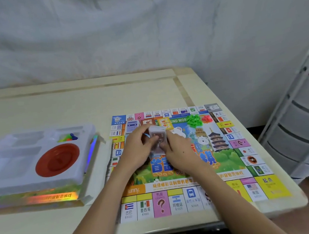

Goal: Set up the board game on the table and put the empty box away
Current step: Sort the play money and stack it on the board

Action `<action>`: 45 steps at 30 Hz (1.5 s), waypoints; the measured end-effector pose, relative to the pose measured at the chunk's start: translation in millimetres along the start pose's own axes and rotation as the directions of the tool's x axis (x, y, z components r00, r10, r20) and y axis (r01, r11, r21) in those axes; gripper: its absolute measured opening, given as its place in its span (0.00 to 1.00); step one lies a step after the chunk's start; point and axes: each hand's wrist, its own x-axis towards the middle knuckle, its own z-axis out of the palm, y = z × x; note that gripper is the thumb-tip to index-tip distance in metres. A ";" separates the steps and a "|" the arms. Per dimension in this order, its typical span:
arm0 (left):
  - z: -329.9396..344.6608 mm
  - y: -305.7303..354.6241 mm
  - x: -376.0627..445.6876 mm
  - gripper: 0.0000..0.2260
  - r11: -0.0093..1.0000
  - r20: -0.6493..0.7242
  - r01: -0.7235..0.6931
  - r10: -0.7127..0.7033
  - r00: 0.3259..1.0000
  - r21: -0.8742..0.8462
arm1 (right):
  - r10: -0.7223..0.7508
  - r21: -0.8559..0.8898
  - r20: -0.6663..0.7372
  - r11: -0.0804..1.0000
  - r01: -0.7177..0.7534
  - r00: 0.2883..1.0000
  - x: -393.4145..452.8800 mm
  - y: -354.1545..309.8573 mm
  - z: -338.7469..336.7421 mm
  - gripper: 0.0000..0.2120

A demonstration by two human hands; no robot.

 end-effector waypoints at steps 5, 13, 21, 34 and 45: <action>-20.4 27.7 -3.3 0.07 0.739 0.204 0.197 -0.082 0.976 -0.644 | -0.059 0.437 0.223 0.898 -0.045 0.973 -6.2 -31.0 -29.5 0.07; -20.8 43.1 10.1 0.13 0.060 0.115 0.157 -0.436 0.892 -0.986 | 0.018 0.222 -0.082 0.975 0.001 0.997 -17.7 -37.7 -32.1 0.17; -15.1 36.3 1.8 0.12 -0.164 0.548 0.523 -0.258 0.796 -0.836 | -0.564 -0.340 -0.340 0.820 0.460 0.753 -8.6 -28.8 -26.5 0.07; -17.2 21.4 -0.4 0.21 -0.041 0.515 0.523 -0.262 0.816 -0.851 | -0.293 -0.028 -0.470 0.948 0.318 0.833 -12.9 -19.3 -15.7 0.06; -11.4 0.6 -5.0 0.17 0.419 0.388 0.474 -0.278 0.879 -0.774 | 0.172 0.606 -0.004 0.784 -0.134 0.985 -2.2 -23.4 -18.1 0.15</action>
